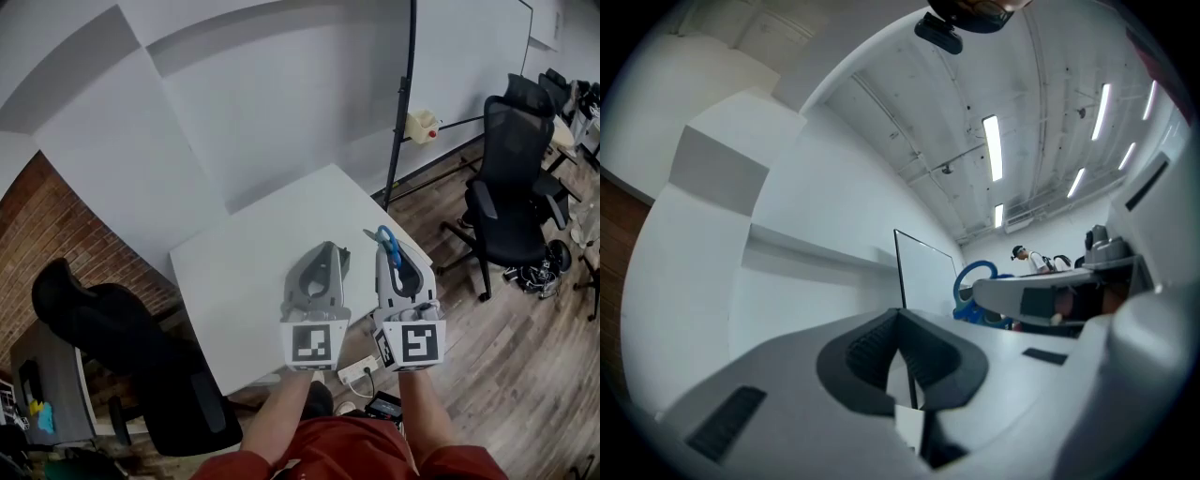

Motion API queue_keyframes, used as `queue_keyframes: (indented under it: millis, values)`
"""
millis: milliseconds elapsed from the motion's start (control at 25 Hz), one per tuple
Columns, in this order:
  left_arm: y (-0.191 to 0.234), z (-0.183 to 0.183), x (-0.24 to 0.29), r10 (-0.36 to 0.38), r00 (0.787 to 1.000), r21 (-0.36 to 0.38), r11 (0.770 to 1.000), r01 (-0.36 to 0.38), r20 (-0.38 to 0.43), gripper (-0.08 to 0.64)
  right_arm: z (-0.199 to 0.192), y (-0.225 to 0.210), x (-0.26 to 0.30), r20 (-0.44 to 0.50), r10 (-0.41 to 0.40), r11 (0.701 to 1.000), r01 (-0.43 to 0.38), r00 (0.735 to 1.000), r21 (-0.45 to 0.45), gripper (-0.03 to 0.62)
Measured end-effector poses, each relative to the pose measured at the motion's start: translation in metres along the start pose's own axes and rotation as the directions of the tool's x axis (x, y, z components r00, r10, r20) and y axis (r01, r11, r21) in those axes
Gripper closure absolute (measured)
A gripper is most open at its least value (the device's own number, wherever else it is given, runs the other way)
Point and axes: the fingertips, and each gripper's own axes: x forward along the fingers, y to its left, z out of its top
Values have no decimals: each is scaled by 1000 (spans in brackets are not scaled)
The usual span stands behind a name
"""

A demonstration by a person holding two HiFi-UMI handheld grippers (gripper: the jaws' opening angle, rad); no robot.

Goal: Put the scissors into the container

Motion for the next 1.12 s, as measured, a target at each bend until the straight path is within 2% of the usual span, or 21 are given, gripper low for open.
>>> queue_keyframes:
  millis: [320,600,720,1120]
  values:
    - [29,-12,23,-16,1000,9,1000,16,3,549,-12,9,34,-12,-6,1000,6,1000,-13,537]
    - [41,-28,38,-19,1000,-24,1000,19,-15,549,-30,11,53,-47,-4,1000,3,999,-28,537]
    - [42,-36,41,-31,999,-10,999,30,-18,549,-40,12,58,-65,-3,1000,2,998,-21,537]
    - [56,-51,37,30,999,-22,999,-30,-30,549,-75,26,71,-131,33,999,-33,991,0,537]
